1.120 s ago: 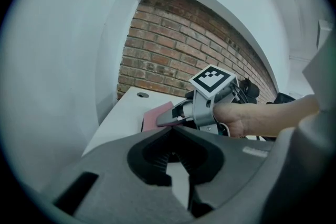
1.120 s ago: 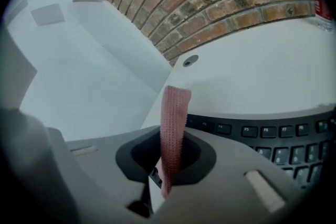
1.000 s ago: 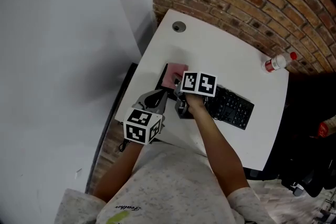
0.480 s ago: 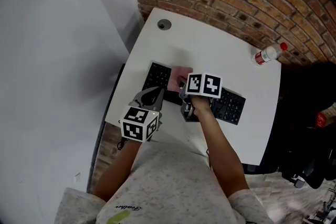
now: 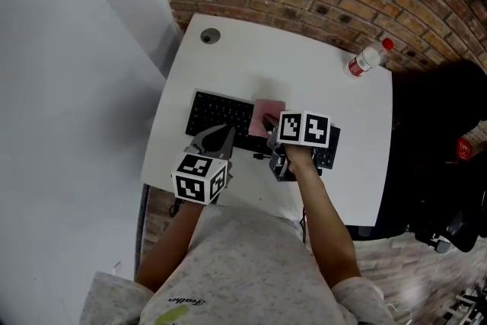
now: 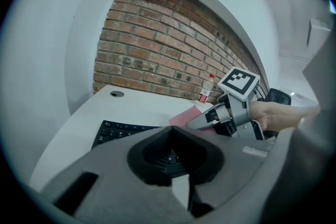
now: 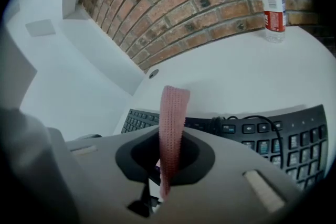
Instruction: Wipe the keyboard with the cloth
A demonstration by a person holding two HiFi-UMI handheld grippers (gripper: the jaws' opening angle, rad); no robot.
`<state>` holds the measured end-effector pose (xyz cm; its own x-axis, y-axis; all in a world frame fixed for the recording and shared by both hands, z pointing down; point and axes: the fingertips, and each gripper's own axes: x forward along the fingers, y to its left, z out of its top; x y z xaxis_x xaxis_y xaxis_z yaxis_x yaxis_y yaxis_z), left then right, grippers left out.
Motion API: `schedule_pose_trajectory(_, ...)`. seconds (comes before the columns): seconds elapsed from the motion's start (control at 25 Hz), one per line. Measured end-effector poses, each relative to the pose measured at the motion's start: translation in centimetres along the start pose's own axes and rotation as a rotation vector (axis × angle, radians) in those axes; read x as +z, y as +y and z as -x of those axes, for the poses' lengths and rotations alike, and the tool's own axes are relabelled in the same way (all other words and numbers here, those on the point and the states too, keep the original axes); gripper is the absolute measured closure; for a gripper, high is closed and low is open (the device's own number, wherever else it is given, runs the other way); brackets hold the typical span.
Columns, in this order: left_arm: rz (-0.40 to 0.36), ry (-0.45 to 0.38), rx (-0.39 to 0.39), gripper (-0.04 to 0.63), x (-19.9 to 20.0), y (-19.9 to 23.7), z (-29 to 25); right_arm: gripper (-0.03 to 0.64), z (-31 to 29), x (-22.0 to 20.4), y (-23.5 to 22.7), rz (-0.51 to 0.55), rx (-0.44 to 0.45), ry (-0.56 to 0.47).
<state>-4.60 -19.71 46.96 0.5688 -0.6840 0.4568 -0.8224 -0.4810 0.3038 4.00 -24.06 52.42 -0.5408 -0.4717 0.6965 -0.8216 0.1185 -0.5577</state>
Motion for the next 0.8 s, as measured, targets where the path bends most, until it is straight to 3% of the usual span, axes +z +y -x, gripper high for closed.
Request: schedule_pose_trajectory(0.8, -0.047, 0.032, -0.037, 0.601, -0.8, -7.1, -4.0, 0.597, 9.7, -0.5, -9.9, -0.125, 0.026, -0.140)
